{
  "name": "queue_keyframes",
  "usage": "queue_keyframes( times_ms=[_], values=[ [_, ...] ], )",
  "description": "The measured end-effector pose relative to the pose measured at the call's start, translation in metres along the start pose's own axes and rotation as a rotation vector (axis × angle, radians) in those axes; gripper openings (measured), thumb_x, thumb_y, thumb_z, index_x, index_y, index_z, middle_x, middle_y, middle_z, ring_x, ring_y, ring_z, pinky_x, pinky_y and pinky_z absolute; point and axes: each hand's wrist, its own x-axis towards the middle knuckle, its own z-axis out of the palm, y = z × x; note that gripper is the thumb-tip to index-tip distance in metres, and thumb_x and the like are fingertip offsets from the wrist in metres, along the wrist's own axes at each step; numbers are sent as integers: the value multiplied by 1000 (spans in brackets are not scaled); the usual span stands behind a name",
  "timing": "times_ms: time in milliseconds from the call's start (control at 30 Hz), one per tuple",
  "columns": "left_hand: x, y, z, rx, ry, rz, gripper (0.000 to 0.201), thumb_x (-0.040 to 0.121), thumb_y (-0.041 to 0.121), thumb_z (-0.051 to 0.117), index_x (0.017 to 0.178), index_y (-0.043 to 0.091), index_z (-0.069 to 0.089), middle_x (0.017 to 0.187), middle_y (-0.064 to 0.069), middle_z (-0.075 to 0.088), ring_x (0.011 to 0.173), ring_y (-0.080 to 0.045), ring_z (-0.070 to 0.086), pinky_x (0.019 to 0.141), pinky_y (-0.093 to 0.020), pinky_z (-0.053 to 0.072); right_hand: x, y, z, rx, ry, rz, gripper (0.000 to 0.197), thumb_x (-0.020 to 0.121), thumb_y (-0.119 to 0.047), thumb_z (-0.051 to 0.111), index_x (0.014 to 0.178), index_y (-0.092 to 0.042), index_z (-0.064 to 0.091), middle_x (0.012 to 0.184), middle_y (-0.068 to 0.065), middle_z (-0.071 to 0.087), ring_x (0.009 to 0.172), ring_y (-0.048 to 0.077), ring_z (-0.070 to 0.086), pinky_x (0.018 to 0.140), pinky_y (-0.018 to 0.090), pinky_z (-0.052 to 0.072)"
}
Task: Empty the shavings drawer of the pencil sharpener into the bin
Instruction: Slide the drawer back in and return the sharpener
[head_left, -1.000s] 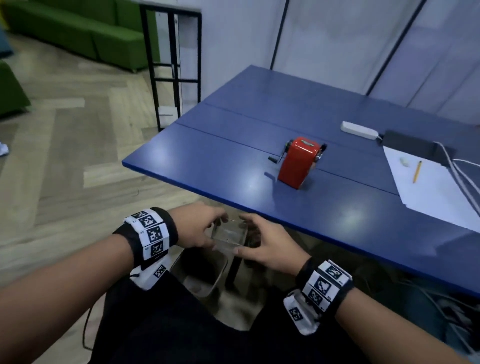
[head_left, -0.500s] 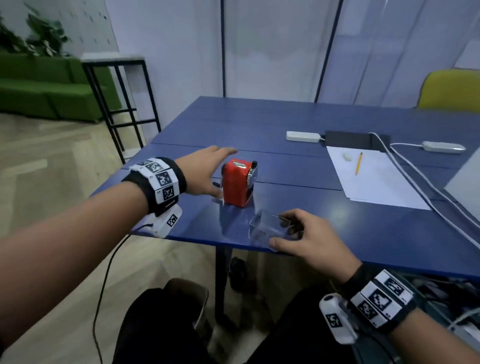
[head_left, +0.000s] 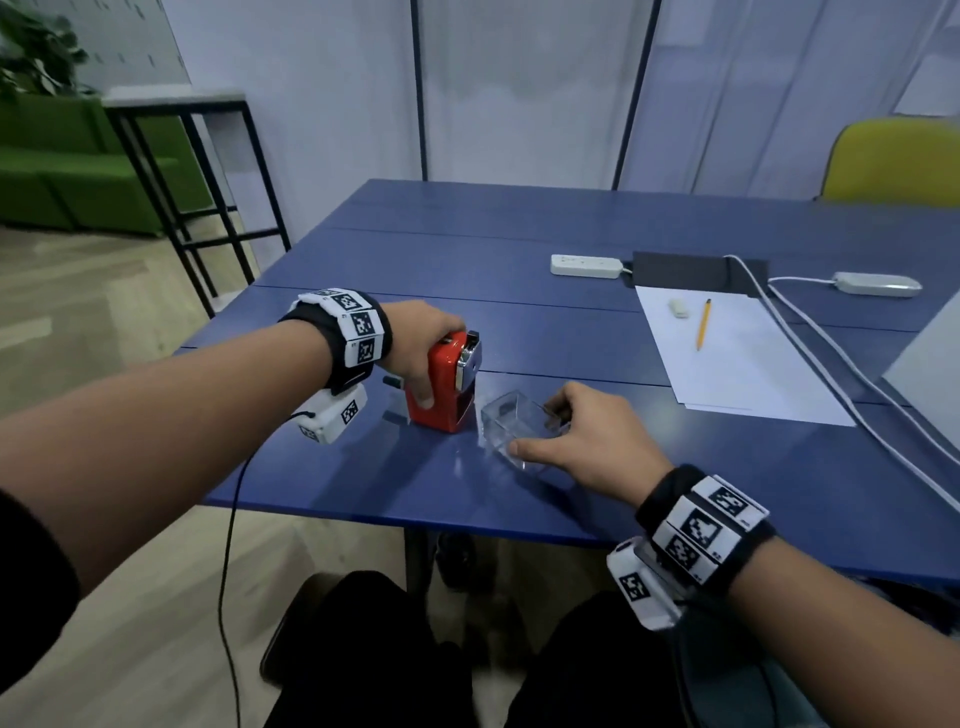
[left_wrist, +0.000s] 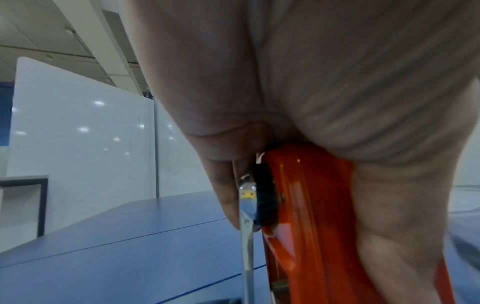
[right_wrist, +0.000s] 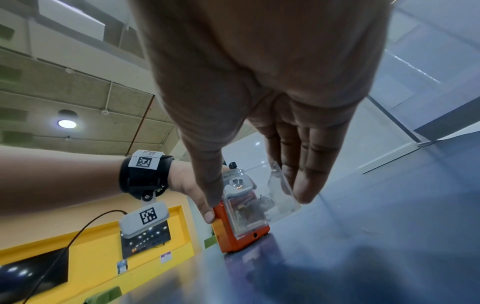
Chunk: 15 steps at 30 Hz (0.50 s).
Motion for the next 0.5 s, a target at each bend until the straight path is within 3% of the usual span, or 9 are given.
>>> queue_keyframes(
  times_ms=[67,267,400,500],
  values=[
    [4,-2,0,-10,-9,5,71,53,35,97,111,22,57,70,16,59,59,1,55,66,-29,48,13,-6,3,-15,-18,-4,65,63,-68,86,101,-22,63,98,-6,70,95,18,65,83,40,56],
    [9,-10,2,-31,-11,57,73,51,41,96,109,26,55,78,15,62,66,0,57,66,-30,49,37,-18,11,-13,-33,-1,61,63,-63,88,99,-21,61,98,-3,69,93,21,65,81,42,57],
    [11,-13,1,-41,-22,63,68,52,43,96,101,29,51,74,13,61,65,-2,58,65,-30,48,41,-22,18,-1,-36,-11,63,61,-66,86,98,-23,60,96,-6,69,92,19,65,81,42,57],
    [11,-12,1,-24,-26,80,75,44,53,93,104,33,52,89,11,67,76,-11,66,71,-37,57,39,-27,22,-19,-47,-32,66,60,-70,83,101,-23,61,96,-7,69,91,17,65,80,40,58]
  ],
)
